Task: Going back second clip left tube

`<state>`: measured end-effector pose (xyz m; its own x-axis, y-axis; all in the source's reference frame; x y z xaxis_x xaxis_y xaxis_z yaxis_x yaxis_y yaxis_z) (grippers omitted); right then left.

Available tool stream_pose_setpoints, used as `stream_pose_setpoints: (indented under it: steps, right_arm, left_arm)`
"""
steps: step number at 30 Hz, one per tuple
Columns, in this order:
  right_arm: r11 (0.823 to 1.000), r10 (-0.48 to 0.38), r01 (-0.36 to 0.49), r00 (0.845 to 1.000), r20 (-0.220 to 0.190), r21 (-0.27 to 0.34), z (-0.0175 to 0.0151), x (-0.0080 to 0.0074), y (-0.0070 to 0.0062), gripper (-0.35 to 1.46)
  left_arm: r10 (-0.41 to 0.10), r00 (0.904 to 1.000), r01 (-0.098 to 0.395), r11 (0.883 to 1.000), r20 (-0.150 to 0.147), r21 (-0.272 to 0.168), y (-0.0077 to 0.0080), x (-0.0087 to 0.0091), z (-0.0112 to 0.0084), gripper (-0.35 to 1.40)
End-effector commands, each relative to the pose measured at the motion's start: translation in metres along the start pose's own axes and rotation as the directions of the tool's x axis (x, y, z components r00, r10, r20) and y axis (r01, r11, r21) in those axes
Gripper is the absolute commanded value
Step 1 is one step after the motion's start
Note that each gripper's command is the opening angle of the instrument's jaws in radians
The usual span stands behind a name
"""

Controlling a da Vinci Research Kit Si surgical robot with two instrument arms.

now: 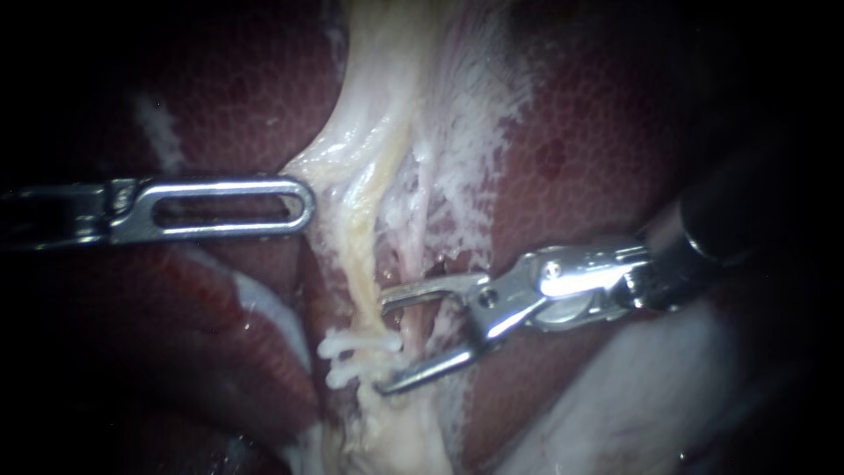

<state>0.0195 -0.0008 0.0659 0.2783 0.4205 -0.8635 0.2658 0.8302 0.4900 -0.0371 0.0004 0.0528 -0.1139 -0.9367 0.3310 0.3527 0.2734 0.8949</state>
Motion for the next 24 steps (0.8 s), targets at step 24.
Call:
stream_pose_setpoints:
  steps: [24]
  right_arm:
    - [0.999, 0.018, -0.018, 1.000, -0.001, -0.050, -0.0158, 0.0065, -0.0018, 0.58]
  left_arm:
    - [0.001, 1.0000, -0.001, 1.000, 0.000, 0.000, 0.0003, 0.0001, 0.0001, -0.35]
